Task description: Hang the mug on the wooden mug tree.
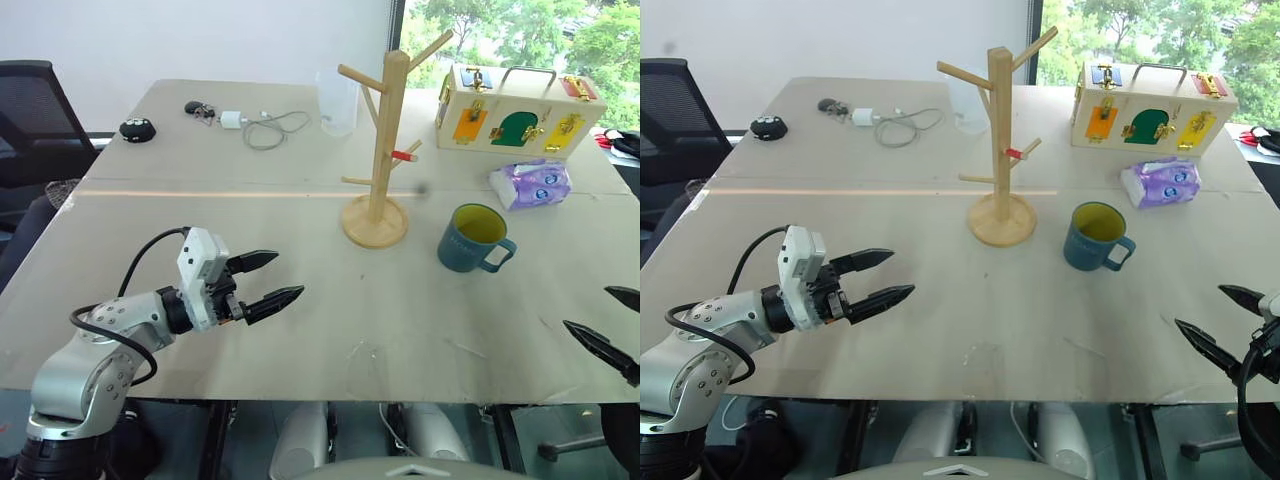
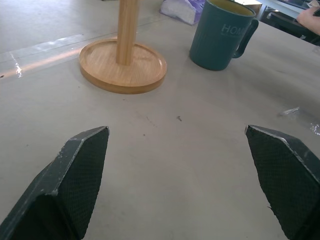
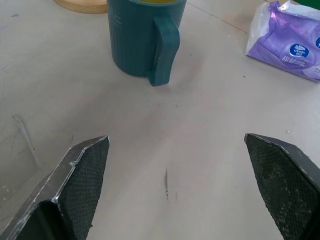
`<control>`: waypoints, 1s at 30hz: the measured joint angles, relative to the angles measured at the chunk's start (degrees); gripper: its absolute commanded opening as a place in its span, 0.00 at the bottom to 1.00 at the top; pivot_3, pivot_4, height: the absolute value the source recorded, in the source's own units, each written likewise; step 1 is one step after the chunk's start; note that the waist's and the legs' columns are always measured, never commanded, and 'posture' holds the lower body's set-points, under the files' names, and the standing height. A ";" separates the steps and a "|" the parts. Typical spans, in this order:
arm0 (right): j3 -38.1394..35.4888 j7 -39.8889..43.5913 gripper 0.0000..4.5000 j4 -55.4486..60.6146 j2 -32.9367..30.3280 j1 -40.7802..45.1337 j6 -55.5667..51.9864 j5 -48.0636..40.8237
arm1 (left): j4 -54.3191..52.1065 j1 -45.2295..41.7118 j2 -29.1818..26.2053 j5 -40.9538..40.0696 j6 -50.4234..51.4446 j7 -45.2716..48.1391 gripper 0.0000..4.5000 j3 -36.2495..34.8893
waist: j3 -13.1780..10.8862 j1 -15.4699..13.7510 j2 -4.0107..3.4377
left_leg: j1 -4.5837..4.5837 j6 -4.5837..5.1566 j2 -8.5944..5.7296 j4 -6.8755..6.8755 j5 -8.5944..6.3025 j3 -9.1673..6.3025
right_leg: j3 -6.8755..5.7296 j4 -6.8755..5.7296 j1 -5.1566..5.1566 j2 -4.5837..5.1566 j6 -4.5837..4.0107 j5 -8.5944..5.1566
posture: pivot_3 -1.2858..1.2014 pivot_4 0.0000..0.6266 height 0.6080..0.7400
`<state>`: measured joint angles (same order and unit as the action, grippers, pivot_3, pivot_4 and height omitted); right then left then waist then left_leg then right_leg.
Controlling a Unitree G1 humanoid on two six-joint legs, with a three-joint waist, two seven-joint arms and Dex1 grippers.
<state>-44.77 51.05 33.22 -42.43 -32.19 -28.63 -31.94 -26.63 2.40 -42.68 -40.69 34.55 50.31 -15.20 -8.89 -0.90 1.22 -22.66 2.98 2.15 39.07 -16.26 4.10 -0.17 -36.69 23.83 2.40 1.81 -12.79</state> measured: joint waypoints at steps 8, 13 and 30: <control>7.87 -11.63 0.97 3.50 5.21 8.25 -4.00 0.37 | 2.01 -6.65 -0.28 0.57 -1.87 3.41 1.00 2.47 | 0.01 0.11 0.00 | 0.07 0.00 0.00 0.06 0.01 0.06 | -0.01 -0.06 -0.01 -0.18 0.07 -0.03 | 0.52 0.24 1.00; 16.91 -24.08 0.97 6.36 9.75 14.58 -10.60 3.13 | -2.84 -6.15 -0.67 -1.98 -1.27 6.76 1.00 4.96 | 0.00 0.19 -0.01 | -0.02 -0.02 0.01 0.02 0.01 0.05 | 0.01 -0.05 0.06 -0.18 -0.02 0.02 | 0.52 0.24 1.00; 31.48 -44.05 0.86 3.03 22.59 27.33 -17.12 10.93 | -6.02 -6.74 -0.48 -2.25 -1.60 5.57 1.00 6.81 | -0.01 0.21 -0.04 | 0.00 -0.02 -0.01 0.02 0.02 0.07 | 0.01 -0.07 0.07 -0.35 -0.01 0.01 | 0.52 0.24 1.00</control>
<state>-13.29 7.01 36.26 -19.83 -4.86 -45.75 -21.01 -32.64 -4.34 -43.16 -42.94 32.95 55.88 -8.39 -8.89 -0.69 1.18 -22.66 2.96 2.14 39.10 -16.24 4.16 -0.16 -36.77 23.90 2.05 1.80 -12.78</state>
